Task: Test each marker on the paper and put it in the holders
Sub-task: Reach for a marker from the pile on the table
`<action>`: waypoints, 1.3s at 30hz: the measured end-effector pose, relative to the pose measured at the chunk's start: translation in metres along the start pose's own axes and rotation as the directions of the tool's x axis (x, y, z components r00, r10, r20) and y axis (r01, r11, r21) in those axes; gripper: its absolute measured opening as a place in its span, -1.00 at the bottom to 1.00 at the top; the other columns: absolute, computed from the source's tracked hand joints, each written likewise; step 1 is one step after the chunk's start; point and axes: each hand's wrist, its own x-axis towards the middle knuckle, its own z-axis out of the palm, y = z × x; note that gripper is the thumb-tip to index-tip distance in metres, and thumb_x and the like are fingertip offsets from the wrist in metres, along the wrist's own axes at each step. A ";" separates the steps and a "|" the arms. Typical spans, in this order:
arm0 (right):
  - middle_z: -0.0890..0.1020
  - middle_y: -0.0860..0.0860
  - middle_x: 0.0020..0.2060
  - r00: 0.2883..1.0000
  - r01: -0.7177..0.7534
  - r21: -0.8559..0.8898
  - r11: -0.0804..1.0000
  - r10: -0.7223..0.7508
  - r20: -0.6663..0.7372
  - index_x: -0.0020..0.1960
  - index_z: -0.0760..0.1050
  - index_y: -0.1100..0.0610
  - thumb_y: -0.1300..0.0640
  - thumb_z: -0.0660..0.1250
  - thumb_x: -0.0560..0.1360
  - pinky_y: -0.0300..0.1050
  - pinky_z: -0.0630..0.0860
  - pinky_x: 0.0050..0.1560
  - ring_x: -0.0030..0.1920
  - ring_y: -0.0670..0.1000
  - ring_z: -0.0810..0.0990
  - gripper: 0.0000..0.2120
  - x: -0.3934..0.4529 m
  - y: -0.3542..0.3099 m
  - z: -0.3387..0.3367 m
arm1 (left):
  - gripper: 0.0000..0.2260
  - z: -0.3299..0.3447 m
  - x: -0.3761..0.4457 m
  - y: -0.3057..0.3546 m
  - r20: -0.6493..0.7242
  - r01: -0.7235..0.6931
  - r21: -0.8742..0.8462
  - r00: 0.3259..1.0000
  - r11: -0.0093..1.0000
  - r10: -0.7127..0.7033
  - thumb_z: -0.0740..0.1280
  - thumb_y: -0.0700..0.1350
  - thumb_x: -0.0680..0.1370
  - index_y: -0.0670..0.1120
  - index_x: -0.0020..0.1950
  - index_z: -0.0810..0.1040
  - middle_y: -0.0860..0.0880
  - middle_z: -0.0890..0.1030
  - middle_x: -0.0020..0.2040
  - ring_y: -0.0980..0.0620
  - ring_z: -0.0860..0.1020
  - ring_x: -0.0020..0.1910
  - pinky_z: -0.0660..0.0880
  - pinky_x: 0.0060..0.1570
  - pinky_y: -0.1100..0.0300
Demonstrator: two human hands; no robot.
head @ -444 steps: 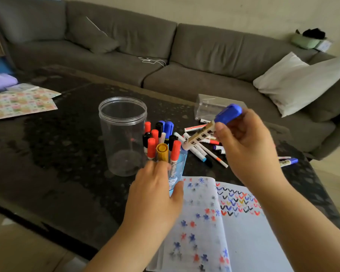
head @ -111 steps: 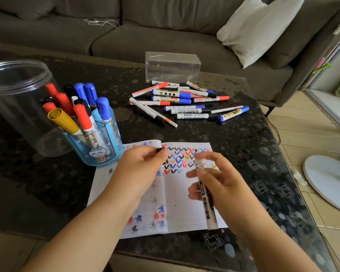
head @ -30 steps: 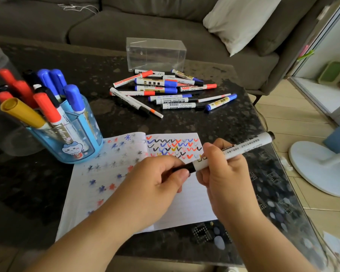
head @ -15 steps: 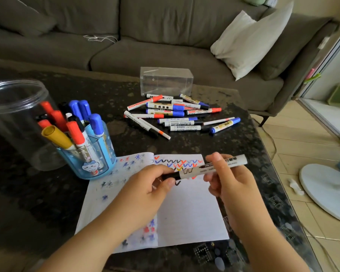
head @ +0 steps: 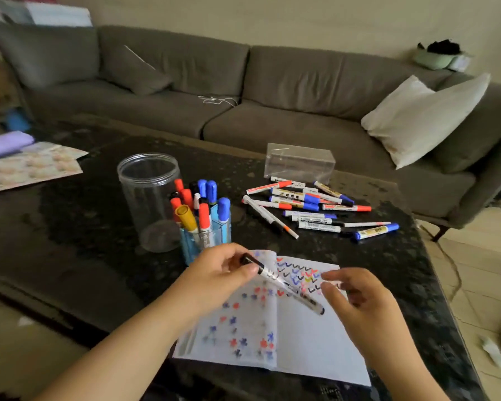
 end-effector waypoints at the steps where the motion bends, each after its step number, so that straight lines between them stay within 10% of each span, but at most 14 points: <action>1: 0.54 -0.28 -0.11 0.995 0.092 -0.091 0.992 -0.089 0.034 -0.16 0.51 -0.22 0.10 0.45 0.41 -0.49 0.40 -0.22 -0.10 -0.26 0.52 -0.78 -0.001 -0.007 0.007 | -0.96 -0.009 -0.005 -0.001 -0.016 -0.011 0.022 1.000 1.000 0.011 0.37 -0.15 0.50 -0.02 -0.09 0.61 0.08 0.62 -0.27 0.13 0.57 -0.18 0.50 0.02 0.08; 11: 0.51 -0.15 -0.23 0.844 0.490 -0.200 0.849 -0.404 0.354 0.03 0.57 0.03 0.01 0.35 0.50 -0.43 0.35 -0.25 -0.29 -0.20 0.47 -0.85 0.013 -0.091 0.085 | -0.84 -0.060 -0.024 -0.003 -0.159 -0.095 0.183 0.979 0.978 0.125 0.35 0.01 0.49 0.05 0.05 0.58 0.13 0.62 -0.09 0.23 0.57 -0.06 0.53 -0.01 0.27; 18: 0.51 -0.22 -0.31 0.964 0.246 -0.044 0.968 -0.250 -0.094 -0.03 0.38 0.03 0.07 0.29 0.55 -0.51 0.34 -0.38 -0.29 -0.27 0.47 -0.91 0.064 -0.113 0.058 | -0.72 -0.069 -0.008 -0.023 -0.231 -0.109 0.404 0.949 0.908 0.216 0.30 -0.07 0.54 0.08 0.23 0.40 0.24 0.36 0.12 0.27 0.41 0.05 0.34 -0.11 0.55; 21: 0.51 -0.24 -0.25 0.961 0.273 -0.033 0.961 -0.275 -0.042 0.02 0.33 0.03 0.07 0.27 0.56 -0.52 0.39 -0.36 -0.23 -0.29 0.50 -0.88 0.079 -0.120 0.067 | -0.64 -0.068 -0.005 -0.031 -0.230 -0.118 0.449 0.943 0.886 0.242 0.30 -0.09 0.55 0.03 0.33 0.37 0.27 0.27 0.16 0.33 0.30 0.15 0.23 0.02 0.64; 26: 0.60 0.00 -0.16 0.946 0.304 -0.134 0.943 -0.281 0.162 0.00 0.31 0.06 0.04 0.14 0.61 -0.22 0.39 -0.33 -0.18 -0.02 0.57 -0.91 0.094 -0.124 0.094 | -0.55 -0.075 -0.002 -0.034 -0.288 -0.044 0.503 0.933 0.863 0.215 0.31 -0.10 0.53 -0.01 0.41 0.34 0.12 0.31 0.34 0.08 0.41 0.25 0.43 0.21 0.18; 39: 0.33 -0.04 -0.05 0.885 0.408 -0.304 0.861 -0.291 0.364 0.25 0.46 0.14 0.02 0.22 0.58 -0.26 0.28 -0.08 -0.12 -0.06 0.39 -0.70 0.090 -0.113 0.129 | -0.52 -0.072 -0.005 -0.034 -0.253 0.012 0.370 0.964 0.929 0.088 0.28 -0.12 0.56 0.08 0.44 0.25 0.14 0.33 0.36 0.19 0.40 0.24 0.37 0.12 0.35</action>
